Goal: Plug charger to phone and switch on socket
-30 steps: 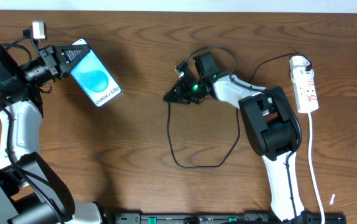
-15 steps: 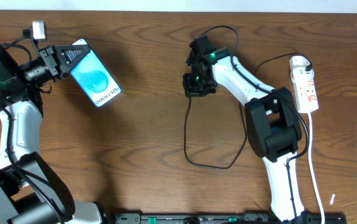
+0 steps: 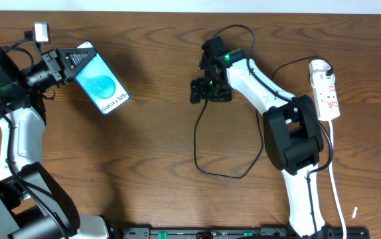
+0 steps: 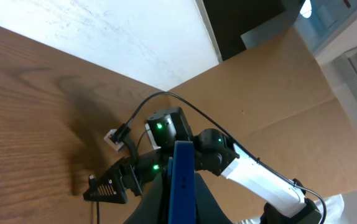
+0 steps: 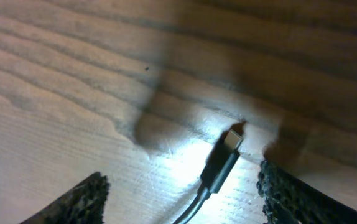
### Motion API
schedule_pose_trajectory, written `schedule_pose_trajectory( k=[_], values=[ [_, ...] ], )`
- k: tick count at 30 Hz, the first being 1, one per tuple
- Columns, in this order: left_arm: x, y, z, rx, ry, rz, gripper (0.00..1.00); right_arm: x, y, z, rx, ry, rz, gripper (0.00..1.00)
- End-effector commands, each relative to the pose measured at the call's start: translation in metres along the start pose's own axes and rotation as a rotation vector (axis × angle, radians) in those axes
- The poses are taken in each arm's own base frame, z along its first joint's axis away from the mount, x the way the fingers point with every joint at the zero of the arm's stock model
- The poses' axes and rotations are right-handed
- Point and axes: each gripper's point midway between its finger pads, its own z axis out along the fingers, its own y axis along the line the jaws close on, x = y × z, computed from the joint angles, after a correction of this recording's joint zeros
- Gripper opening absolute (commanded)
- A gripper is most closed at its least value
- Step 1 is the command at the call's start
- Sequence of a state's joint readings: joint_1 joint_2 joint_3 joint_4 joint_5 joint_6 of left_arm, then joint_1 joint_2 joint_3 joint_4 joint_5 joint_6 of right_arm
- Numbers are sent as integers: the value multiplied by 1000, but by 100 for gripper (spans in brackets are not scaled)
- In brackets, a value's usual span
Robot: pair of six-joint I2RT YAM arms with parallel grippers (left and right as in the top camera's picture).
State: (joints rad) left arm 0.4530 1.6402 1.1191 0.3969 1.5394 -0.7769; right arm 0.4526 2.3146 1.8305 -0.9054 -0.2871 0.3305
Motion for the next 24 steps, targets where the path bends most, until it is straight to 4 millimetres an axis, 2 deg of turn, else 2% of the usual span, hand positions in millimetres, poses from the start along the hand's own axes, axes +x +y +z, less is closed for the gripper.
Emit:
schedule_pose_trajectory(
  k=[1, 6, 8, 9, 11, 15, 18, 22, 24],
  values=[
    [1, -9, -2, 12, 9, 40, 7, 28, -13, 29, 30, 115, 147, 80],
    [2, -9, -2, 12, 10, 39, 7, 40, -37, 27, 211, 106, 362, 92],
    [2, -9, -2, 12, 10, 40, 8, 42, -36, 27, 223, 105, 388, 91],
    [1, -9, -2, 12, 9, 40, 7, 43, -34, 28, 224, 105, 401, 89],
    [1, -9, -2, 12, 9, 40, 7, 45, -31, 29, 237, 99, 420, 76],
    [1, -9, -2, 12, 9, 40, 7, 43, -33, 30, 298, 53, 449, 70],
    [1, -9, -2, 12, 9, 40, 7, 41, -32, 31, 317, 30, 440, 69],
    [1, -9, -2, 12, 9, 46, 8, 38, -32, 32, 320, 7, 447, 55],
    [1, -9, -2, 12, 9, 50, 7, 35, -31, 33, 315, -2, 449, 52]
  ],
)
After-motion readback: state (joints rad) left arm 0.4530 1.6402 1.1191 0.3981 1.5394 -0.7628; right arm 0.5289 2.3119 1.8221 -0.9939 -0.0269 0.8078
